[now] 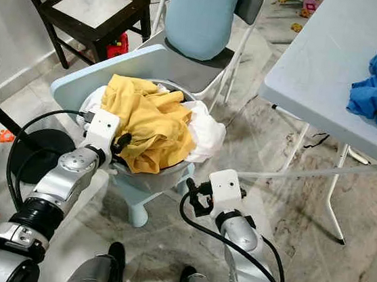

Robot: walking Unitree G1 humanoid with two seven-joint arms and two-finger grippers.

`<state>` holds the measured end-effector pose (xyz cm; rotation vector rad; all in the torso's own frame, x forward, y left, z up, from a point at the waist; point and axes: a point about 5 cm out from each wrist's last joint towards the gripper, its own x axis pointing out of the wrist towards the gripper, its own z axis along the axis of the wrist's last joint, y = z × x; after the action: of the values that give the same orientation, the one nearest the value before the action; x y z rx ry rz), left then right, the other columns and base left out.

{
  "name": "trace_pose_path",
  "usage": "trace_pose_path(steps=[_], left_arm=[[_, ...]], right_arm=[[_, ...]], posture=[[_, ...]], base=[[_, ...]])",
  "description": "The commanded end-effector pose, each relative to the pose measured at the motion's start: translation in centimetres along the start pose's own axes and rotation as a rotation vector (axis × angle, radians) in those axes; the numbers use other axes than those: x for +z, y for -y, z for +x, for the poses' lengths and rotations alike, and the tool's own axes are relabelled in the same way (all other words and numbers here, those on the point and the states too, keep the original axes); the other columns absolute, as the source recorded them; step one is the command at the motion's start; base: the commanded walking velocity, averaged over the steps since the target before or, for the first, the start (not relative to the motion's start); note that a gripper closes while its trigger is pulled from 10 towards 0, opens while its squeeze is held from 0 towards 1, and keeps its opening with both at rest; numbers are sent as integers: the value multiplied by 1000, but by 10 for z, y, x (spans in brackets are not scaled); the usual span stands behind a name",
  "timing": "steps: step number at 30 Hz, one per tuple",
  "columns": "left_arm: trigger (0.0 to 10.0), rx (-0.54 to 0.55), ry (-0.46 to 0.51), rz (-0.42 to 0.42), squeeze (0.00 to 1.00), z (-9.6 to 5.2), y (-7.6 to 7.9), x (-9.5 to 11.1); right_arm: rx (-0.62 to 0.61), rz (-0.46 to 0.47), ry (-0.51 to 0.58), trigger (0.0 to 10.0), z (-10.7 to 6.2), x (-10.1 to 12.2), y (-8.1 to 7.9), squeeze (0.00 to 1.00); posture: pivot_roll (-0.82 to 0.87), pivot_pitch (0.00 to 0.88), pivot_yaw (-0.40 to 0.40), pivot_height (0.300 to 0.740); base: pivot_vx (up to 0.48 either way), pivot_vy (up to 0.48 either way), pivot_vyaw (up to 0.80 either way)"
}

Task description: Hang hanger

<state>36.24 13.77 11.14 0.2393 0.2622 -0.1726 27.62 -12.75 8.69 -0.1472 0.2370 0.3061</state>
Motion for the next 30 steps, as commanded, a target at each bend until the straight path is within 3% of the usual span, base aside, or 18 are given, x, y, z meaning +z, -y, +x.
trace_pose_path(steps=[1,23,29,30], left_arm=[[0,-1,-19,-10,0,0,-1,-6],[0,-19,40,-49,0,3,1,2],[0,-22,111,-54,0,1,4,18],[0,-17,152,-58,0,0,5,29]], right_arm=[[5,2,-23,10000,-2,-5,-1,0],[2,-4,-27,10000,-3,-6,1,0],[1,-2,-27,10000,-3,-6,1,0],[1,0,-27,10000,-2,-6,1,0]], posture=[[-61,282,-30,740],[-65,283,-34,740],[-64,285,-34,740],[-58,281,-34,740]], base=[[0,0,0],[0,0,0],[0,0,0],[0,0,0]])
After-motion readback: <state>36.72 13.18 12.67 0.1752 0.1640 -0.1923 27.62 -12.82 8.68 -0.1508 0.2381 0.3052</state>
